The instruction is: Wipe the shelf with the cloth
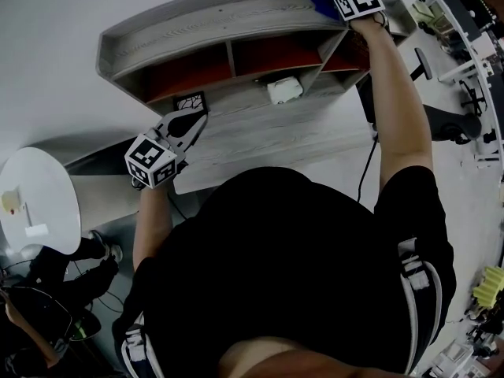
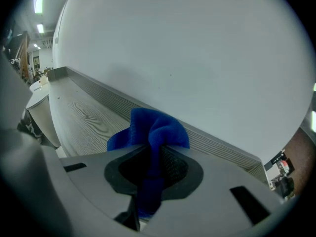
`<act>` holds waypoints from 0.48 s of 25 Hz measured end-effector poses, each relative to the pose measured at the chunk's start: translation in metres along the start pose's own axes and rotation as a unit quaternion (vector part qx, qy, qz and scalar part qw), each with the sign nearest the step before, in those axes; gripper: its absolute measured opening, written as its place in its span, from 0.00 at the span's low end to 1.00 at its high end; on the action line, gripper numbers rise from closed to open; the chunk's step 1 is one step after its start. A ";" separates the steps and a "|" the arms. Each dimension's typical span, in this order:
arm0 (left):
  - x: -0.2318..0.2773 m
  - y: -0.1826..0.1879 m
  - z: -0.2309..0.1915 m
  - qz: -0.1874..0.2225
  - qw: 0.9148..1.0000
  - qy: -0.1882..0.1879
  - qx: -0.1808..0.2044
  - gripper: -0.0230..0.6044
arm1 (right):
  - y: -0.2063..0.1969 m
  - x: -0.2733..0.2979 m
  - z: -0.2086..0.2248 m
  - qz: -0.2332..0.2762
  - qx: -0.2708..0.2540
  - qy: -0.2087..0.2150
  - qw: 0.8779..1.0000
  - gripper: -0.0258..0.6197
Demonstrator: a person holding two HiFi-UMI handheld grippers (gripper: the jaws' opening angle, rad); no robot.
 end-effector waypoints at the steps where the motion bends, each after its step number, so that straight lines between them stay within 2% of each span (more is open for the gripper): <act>1: -0.003 -0.001 0.001 -0.001 1.000 0.001 0.000 0.06 | 0.002 0.000 -0.006 0.001 -0.001 0.005 1.000 0.13; 12: -0.045 -0.008 0.010 -0.007 0.999 0.031 -0.006 0.06 | 0.028 0.009 -0.070 0.009 -0.038 0.040 0.998 0.13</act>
Point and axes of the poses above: the fingertips, and each gripper's own axes: x forward along the fingers, z to its right, y out of its top, the point moved 6 cm from there along -x, backward along the fingers, and after that the axes turned 6 degrees about x, right-handed, at the moved point
